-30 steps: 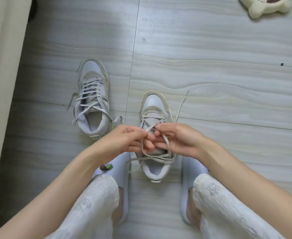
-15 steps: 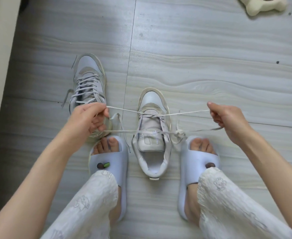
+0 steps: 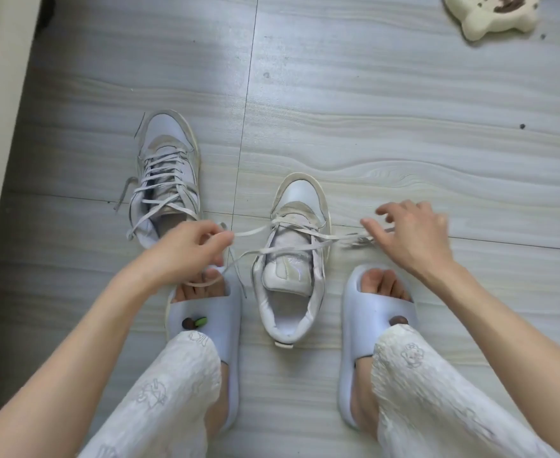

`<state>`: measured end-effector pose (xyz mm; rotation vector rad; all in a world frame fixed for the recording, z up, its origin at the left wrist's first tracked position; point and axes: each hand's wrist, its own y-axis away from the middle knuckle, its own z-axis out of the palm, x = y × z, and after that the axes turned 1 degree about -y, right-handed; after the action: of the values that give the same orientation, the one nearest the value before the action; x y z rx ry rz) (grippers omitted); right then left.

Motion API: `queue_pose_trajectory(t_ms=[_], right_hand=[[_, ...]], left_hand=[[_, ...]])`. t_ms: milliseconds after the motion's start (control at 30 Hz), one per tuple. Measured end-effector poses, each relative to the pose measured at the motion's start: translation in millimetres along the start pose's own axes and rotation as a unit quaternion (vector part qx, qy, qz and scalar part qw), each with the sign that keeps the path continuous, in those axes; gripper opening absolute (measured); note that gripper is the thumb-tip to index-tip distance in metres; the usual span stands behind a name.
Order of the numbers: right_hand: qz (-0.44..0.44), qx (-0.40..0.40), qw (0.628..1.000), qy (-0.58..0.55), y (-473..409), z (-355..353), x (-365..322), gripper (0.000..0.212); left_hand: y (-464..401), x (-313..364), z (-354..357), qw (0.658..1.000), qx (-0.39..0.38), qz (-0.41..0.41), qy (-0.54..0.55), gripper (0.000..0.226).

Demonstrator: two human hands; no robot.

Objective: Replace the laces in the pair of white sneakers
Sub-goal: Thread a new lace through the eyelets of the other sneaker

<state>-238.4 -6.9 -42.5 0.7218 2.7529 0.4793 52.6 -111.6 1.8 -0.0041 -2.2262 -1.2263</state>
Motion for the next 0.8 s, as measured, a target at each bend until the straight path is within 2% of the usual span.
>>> queue_pose_trajectory(t_ms=[33,100,167,233,400,533,600,667,733,800], right_hand=[[-0.001,-0.045,0.996,-0.082,4.2,3.0,-12.5,0.044],[0.023,-0.140,0.968,-0.207,14.4,9.8,-39.1,0.043],[0.020,-0.180,0.955,-0.234,21.9,17.7,-56.9,0.050],[0.008,-0.180,0.956,-0.232,19.7,20.9,-62.3,0.052],[-0.014,-0.124,0.975,-0.184,-15.6,4.0,-53.6,0.040],[-0.091,-0.014,0.993,-0.077,-28.0,-8.4,-47.9,0.040],[-0.155,0.036,0.984,-0.073,-24.8,-6.4,-46.9,0.036],[-0.206,0.055,0.972,-0.095,-19.8,0.8,-48.4,0.025],[-0.222,0.069,0.965,-0.118,-15.7,5.0,-51.2,0.018],[-0.227,0.088,0.959,-0.143,-12.2,5.0,-51.9,0.020]], left_hand=[[-2.8,2.1,12.5,1.000,-0.008,0.003,0.021,0.024],[-7.8,4.5,37.5,0.998,-0.023,0.033,-0.037,0.024],[-10.4,5.7,54.4,0.995,-0.029,0.065,-0.074,0.017],[-12.6,7.3,60.0,0.994,-0.016,0.077,-0.071,0.011],[-25.6,34.9,55.8,0.995,0.031,0.083,0.054,0.006],[-26.5,57.3,29.0,0.986,0.017,0.122,0.110,0.015],[-14.8,64.8,11.8,0.962,0.019,0.159,0.221,0.017],[-2.6,67.4,-4.2,0.915,-0.005,0.188,0.357,0.018],[3.0,64.8,-16.2,0.877,-0.035,0.216,0.428,0.012],[4.3,61.3,-23.4,0.851,-0.056,0.226,0.471,0.009]])
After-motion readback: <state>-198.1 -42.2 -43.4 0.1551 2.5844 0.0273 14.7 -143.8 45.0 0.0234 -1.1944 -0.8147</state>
